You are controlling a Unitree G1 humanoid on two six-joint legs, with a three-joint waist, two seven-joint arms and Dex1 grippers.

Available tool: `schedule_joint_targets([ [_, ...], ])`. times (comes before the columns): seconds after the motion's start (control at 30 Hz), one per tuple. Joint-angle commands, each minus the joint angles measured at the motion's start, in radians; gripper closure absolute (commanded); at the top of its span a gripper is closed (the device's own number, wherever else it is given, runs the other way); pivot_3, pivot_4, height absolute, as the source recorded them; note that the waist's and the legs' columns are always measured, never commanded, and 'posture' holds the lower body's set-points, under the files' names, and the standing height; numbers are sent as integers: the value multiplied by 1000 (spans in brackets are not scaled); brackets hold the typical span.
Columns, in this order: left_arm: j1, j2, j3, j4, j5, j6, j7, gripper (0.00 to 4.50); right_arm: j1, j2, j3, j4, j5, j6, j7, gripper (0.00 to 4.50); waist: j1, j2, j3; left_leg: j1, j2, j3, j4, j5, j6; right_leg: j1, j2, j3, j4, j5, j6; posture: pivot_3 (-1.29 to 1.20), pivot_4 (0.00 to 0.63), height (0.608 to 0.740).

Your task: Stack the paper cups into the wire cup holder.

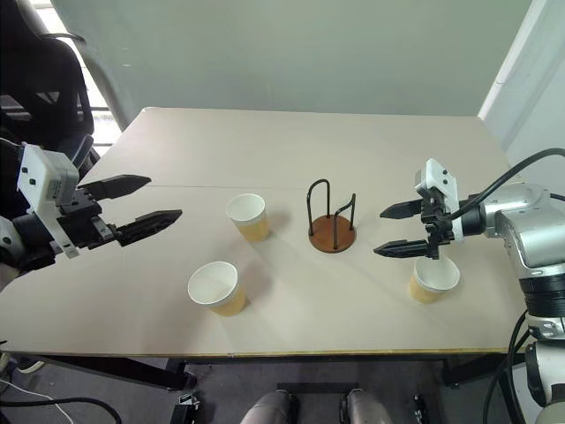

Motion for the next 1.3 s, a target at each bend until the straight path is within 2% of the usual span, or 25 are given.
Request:
schedule_joint_targets([
  [0.03,-11,2,4,-9,9,-18,3,16,-2,-8,-16,-33,20,3,-8,0,0,0,0,0,0,0,0,0,0,0,0,0,0,0,0,0,150,740],
  [0.33,-6,6,18,-7,8,-19,3,16,24,16,13,-84,27,37,-30,0,0,0,0,0,0,0,0,0,0,0,0,0,0,0,0,0,150,740],
  [0.63,22,10,44,-28,4,-7,8,16,53,153,108,-144,-35,98,-225,0,-5,0,0,1,0,0,0,0,0,0,0,0,1,1,1,0,150,740],
  [0.97,51,5,89,-83,-62,23,-13,16,-20,294,193,-15,-172,118,-436,0,-2,-1,0,1,0,-1,0,0,0,-1,0,0,1,2,0,0,150,740],
  [1.3,88,3,109,-108,-68,26,7,16,-49,400,199,76,-222,95,-540,0,-2,-1,0,1,1,-1,-1,-3,-2,-2,0,-1,1,2,-2,0,150,740],
])
